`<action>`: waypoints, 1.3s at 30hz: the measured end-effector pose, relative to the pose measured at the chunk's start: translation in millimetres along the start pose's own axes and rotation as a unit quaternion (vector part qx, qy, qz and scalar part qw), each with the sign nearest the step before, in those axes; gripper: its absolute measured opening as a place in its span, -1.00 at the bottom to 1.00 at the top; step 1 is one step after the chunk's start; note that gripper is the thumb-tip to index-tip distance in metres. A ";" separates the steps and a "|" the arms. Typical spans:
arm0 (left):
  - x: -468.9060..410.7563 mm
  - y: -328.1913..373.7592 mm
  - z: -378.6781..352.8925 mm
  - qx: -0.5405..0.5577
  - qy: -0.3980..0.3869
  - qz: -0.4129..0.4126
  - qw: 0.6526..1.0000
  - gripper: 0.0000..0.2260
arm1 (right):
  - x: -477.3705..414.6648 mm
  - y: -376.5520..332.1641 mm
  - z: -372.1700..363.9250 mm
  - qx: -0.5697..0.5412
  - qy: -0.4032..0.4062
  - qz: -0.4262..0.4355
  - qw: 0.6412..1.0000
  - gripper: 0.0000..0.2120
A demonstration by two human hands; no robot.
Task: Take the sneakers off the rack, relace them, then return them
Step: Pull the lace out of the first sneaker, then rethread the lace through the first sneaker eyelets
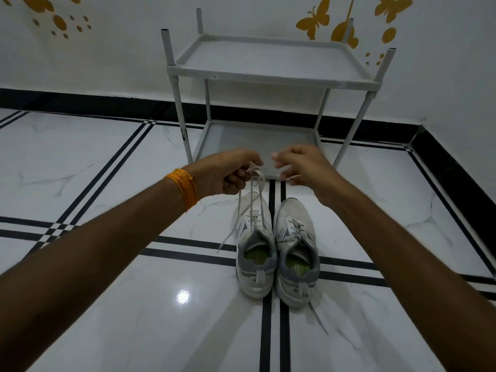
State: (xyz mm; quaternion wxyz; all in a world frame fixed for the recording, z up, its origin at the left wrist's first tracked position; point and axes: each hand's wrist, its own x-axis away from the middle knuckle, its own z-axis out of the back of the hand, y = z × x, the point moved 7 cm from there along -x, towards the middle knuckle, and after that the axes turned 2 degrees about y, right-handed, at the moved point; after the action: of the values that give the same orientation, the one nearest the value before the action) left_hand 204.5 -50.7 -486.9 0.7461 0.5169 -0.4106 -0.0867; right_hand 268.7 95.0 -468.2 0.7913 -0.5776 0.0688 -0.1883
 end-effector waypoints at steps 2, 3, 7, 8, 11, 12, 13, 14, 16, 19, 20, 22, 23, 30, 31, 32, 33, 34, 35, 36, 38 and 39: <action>-2.4 -1.3 -0.6 0.039 0.001 0.000 0.999 -0.74 | 14.3 -15.5 -17.9 0.035 -0.099 0.033 0.994 -0.70; -3.6 -1.0 -1.3 0.048 0.003 -0.002 0.999 -0.73 | 17.5 -18.6 -22.7 0.069 -0.108 0.051 0.990 -0.71; -3.9 1.3 -2.2 0.052 0.023 -0.020 0.998 -0.66 | 10.7 -13.7 -25.1 0.084 -0.066 0.066 0.992 -0.88; -2.8 1.9 -0.3 0.041 0.036 -0.032 0.998 -0.67 | 7.6 -13.4 -21.0 0.097 -0.055 0.069 0.991 -0.90; -4.0 -1.0 19.1 -0.079 0.138 -0.105 0.982 -0.78 | -4.4 -7.4 6.1 0.192 0.000 0.087 0.978 -0.83; -4.9 -4.9 31.2 -0.149 0.193 -0.134 0.961 -0.80 | -8.5 0.3 18.3 0.238 0.015 0.083 0.968 -0.83; -4.9 -11.3 44.3 -0.221 0.249 -0.154 0.930 -0.81 | -12.9 12.3 31.5 0.285 0.022 0.069 0.956 -0.82; -4.5 -22.2 58.8 -0.281 0.294 -0.157 0.900 -0.81 | -17.0 30.2 46.5 0.331 0.023 0.041 0.943 -0.81; -6.1 -55.2 88.6 -0.357 0.334 -0.132 0.862 -0.83 | -20.0 75.4 76.3 0.422 0.022 -0.027 0.906 -0.75; -7.8 -113.9 120.6 -0.397 0.334 -0.074 0.852 -0.85 | -10.5 148.4 99.2 0.490 -0.004 -0.116 0.864 -0.70; -9.2 -131.8 123.1 -0.402 0.328 -0.058 0.853 -0.85 | -6.0 170.7 96.2 0.489 -0.024 -0.133 0.862 -0.70; -15.8 -157.8 117.2 -0.420 0.318 -0.051 0.849 -0.89 | 1.1 200.6 82.7 0.480 -0.046 -0.150 0.863 -0.72; -19.3 -165.0 111.4 -0.439 0.313 -0.050 0.841 -0.91 | 1.4 208.5 76.1 0.482 -0.048 -0.150 0.862 -0.73; -32.8 -155.7 72.0 -0.541 0.279 -0.089 0.788 -0.60 | -5.2 175.6 58.3 0.547 -0.005 -0.076 0.834 -0.67; -32.4 -144.9 56.8 -0.499 0.278 -0.140 0.809 -0.63 | -5.6 154.3 47.6 0.517 0.033 -0.020 0.855 -0.68; -32.7 -135.5 38.7 -0.442 0.257 -0.185 0.839 -0.66 | -4.6 134.0 31.0 0.472 0.046 0.033 0.880 -0.69; -33.1 -128.5 18.9 -0.389 0.219 -0.213 0.869 -0.70 | -2.4 118.6 10.1 0.419 0.025 0.068 0.905 -0.71; -34.3 -124.8 -0.3 -0.355 0.179 -0.226 0.889 -0.74 | 1.1 110.3 -12.3 0.371 -0.019 0.075 0.925 -0.73; -35.2 -123.8 -16.1 -0.341 0.154 -0.230 0.899 -0.77 | 5.8 109.9 -33.0 0.341 -0.069 0.062 0.936 -0.75; -36.5 -124.5 -26.1 -0.340 0.149 -0.230 0.900 -0.80 | 10.0 114.3 -49.2 0.335 -0.107 0.047 0.935 -0.80; -37.1 -126.3 -29.7 -0.335 0.178 -0.233 0.895 -0.86 | 13.7 124.0 -61.2 0.348 -0.129 0.038 0.928 -0.92; -37.2 -126.1 -27.5 -0.331 0.195 -0.240 0.892 -0.90 | 13.8 126.8 -60.4 0.344 -0.124 0.039 0.930 -0.92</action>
State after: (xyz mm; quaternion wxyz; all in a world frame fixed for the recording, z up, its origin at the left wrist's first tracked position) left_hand 236.9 -67.6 -616.2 0.8956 0.3289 -0.0682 -0.2917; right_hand 289.4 69.3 -605.4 0.9506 -0.2852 -0.0761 -0.0963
